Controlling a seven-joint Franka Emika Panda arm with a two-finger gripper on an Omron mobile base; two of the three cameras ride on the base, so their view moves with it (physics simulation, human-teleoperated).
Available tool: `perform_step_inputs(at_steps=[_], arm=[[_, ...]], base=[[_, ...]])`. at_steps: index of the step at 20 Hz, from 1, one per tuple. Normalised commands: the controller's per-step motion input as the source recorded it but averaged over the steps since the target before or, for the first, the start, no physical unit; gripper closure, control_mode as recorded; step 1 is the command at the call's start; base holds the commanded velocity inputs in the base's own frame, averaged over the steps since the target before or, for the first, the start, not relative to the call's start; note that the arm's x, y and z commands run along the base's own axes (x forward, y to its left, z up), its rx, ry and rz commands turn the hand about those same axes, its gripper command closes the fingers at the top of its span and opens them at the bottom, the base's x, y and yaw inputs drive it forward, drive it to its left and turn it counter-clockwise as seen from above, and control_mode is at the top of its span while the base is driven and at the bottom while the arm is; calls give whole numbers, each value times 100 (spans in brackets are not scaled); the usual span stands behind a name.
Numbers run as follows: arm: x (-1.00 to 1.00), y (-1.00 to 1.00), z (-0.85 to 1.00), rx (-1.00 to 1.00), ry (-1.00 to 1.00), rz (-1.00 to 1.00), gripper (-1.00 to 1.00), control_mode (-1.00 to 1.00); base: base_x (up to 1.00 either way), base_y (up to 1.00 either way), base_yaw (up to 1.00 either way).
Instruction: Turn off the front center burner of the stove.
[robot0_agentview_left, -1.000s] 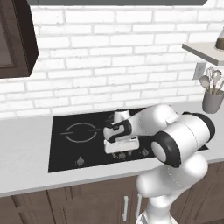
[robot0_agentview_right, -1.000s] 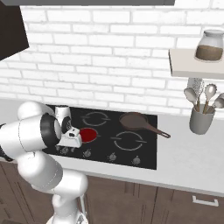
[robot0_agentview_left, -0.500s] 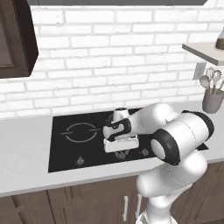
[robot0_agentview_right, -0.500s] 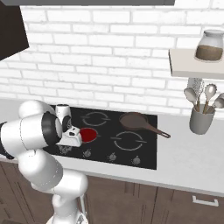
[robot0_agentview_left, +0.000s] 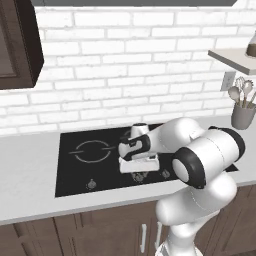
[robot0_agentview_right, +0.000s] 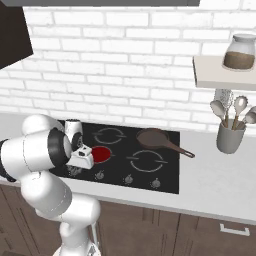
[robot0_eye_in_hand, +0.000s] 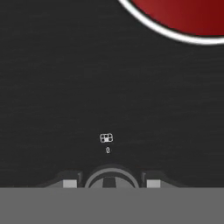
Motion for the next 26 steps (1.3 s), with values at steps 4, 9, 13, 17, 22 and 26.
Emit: perform_step_inputs(at_steps=[4, 9, 13, 17, 22, 26], arm=[[-4, 0, 0, 0, -1, -38, 100, -100], [-1, 0, 0, 0, -4, -51, 100, -100], [-4, 0, -2, 0, -7, -55, 100, -100], [0, 0, -10, 0, -2, -59, 100, -100], [0, 0, -15, 0, -1, -59, 100, -100], [0, 4, -18, 0, 0, -57, 100, -100]], base=[[0, 0, 0], [0, 0, 0], [0, 0, 0], [0, 0, 0], [0, 0, 0], [0, 0, 0]])
